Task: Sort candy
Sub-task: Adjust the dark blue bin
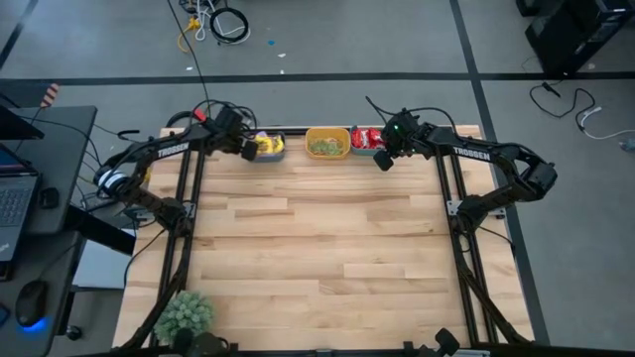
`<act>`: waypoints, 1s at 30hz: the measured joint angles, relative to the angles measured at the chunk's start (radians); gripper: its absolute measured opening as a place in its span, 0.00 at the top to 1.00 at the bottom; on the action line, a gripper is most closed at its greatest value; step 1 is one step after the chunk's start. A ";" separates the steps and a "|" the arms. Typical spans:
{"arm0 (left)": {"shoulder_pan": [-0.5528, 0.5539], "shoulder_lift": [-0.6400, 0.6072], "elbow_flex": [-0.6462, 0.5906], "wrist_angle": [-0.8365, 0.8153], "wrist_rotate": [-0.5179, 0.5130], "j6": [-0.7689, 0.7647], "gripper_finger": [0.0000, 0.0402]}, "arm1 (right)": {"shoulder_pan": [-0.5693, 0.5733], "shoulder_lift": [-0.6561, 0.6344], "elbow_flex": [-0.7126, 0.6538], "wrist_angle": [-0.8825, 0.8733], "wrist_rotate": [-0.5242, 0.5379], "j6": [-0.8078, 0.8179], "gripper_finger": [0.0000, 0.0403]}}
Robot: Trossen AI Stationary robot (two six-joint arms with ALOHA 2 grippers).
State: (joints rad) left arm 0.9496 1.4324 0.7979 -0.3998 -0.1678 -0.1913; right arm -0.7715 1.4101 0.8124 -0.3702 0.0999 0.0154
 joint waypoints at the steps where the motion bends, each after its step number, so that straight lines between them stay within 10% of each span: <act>1: -0.003 0.006 0.000 0.011 0.002 0.001 1.00 | 0.000 0.000 0.000 0.000 -0.001 0.000 1.00; 30: -0.093 0.048 0.000 0.219 0.068 -0.048 1.00 | 0.016 0.000 0.000 0.003 -0.020 -0.015 1.00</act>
State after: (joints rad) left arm 0.8562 1.4807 0.7979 -0.1807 -0.0994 -0.2390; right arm -0.7560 1.4105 0.8124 -0.3676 0.0803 0.0006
